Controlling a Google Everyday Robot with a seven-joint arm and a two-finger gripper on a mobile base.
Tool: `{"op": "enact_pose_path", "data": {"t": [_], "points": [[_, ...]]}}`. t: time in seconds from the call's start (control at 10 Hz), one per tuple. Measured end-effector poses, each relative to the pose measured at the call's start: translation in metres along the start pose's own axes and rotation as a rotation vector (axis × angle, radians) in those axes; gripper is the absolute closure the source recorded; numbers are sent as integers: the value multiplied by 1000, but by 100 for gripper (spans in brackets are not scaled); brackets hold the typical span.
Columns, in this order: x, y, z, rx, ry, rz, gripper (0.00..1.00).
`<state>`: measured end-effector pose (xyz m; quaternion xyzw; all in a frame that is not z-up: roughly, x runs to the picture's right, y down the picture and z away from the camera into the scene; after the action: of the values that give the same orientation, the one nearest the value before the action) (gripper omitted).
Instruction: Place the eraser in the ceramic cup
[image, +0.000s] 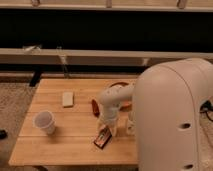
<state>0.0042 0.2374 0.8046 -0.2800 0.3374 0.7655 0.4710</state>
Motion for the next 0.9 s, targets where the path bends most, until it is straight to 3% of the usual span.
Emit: {"op": "enact_pose_path", "data": {"t": [0.3,0.6,0.9], "points": [[-2,1,7,14,6,4,37],[-3,-3,13,41,22,17,66],[-6,-10,6,30,17,34,95]]}}
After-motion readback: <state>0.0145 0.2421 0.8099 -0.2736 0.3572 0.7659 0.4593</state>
